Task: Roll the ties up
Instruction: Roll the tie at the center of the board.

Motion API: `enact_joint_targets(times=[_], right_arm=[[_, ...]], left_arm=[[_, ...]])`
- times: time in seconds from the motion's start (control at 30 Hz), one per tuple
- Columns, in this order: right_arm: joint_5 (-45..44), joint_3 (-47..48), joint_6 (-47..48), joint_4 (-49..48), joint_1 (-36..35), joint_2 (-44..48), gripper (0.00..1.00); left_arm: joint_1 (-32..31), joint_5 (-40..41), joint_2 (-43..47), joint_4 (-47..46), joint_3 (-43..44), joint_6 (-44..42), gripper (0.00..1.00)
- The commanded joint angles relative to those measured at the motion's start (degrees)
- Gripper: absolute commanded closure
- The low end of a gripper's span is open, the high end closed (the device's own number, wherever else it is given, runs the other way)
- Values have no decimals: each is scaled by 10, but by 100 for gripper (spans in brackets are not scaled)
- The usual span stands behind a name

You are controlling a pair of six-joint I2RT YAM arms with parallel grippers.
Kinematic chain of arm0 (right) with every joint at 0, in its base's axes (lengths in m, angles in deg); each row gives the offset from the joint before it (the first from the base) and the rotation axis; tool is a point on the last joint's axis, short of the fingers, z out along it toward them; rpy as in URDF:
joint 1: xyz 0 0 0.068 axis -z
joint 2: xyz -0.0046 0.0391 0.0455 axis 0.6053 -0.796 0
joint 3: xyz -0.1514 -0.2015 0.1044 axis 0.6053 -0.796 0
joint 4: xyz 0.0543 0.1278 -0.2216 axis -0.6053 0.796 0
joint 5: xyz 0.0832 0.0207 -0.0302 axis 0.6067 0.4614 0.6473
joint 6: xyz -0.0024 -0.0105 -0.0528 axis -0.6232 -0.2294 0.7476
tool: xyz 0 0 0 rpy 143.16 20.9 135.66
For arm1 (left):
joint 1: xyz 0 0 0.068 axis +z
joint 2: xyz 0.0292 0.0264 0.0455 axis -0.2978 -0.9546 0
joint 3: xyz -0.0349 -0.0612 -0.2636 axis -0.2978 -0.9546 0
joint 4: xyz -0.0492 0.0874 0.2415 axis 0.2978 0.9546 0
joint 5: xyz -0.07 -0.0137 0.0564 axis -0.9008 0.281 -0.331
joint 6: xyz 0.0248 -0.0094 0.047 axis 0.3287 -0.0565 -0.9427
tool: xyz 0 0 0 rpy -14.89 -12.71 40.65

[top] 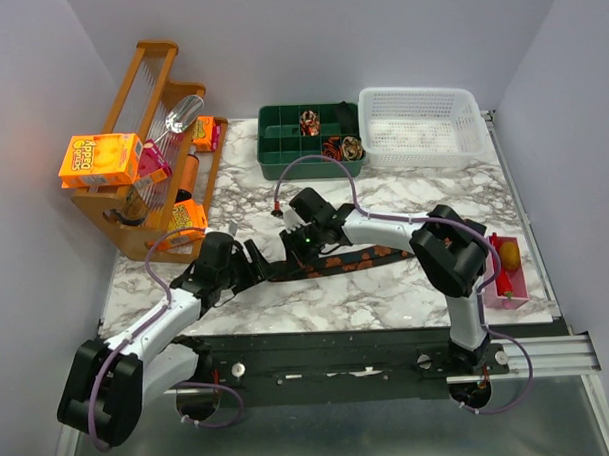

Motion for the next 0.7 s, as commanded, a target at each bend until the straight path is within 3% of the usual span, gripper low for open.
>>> enact_joint_targets(times=[0.0,0.3,0.57,0.67], right_arm=[[-25,7,10,12,-2,-14,100],[-15,4,6,12,-1,-14,100],[11,7,0,12,11,-13,100],[19,10,0,12,13,-11,100]], left_arm=[[9,-51,-18,-123,-41,31,26],[11,-47,-72,-260,-79,46,33],[12,-50,-104,-325,-100,59,55],[12,-45,-91,-325,-99,51,56]])
